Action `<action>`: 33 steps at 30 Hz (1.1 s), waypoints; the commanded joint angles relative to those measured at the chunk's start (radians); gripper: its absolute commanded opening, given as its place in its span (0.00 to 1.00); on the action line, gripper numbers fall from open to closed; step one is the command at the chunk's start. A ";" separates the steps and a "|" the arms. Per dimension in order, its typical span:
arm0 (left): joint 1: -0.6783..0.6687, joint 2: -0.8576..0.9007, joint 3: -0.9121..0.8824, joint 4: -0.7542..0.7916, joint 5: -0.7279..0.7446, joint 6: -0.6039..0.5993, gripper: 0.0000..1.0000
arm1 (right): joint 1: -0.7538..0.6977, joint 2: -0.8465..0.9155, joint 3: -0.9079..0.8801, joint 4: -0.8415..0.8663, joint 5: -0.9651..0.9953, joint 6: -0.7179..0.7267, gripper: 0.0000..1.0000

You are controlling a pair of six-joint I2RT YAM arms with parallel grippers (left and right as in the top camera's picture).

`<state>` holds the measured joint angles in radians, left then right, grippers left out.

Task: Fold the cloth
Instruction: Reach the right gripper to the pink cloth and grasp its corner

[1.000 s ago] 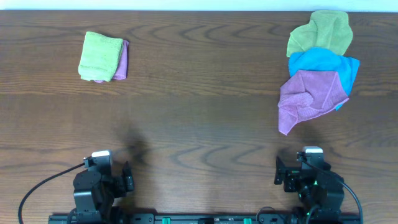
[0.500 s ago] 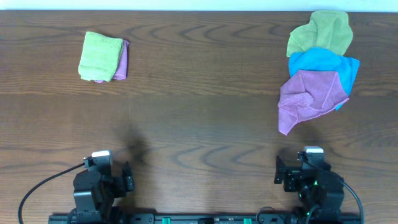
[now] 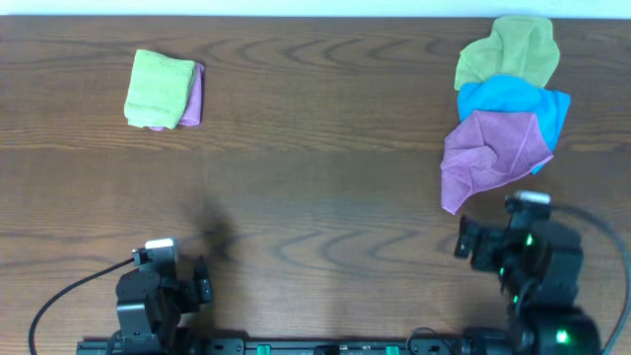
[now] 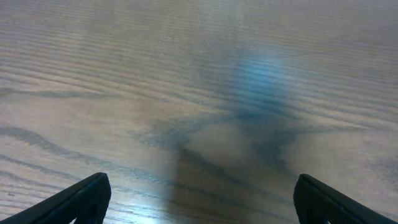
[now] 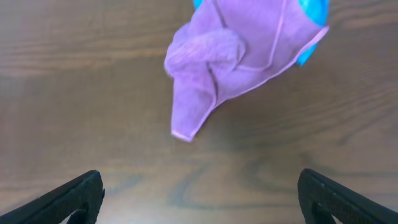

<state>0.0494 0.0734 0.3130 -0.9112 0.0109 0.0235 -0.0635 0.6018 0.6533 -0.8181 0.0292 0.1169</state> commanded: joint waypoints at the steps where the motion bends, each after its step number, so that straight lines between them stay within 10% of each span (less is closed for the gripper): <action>1: -0.005 -0.006 -0.010 -0.010 -0.020 0.007 0.95 | -0.010 0.132 0.110 -0.001 0.060 0.048 0.99; 15: -0.005 -0.006 -0.010 -0.010 -0.020 0.007 0.95 | -0.095 0.892 0.583 0.075 0.120 0.099 0.99; 33: -0.005 -0.006 -0.010 -0.010 -0.021 0.007 0.95 | -0.095 1.177 0.575 0.213 -0.064 0.089 0.99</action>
<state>0.0494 0.0700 0.3126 -0.9112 0.0105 0.0235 -0.1501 1.7416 1.2156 -0.6083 0.0147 0.2016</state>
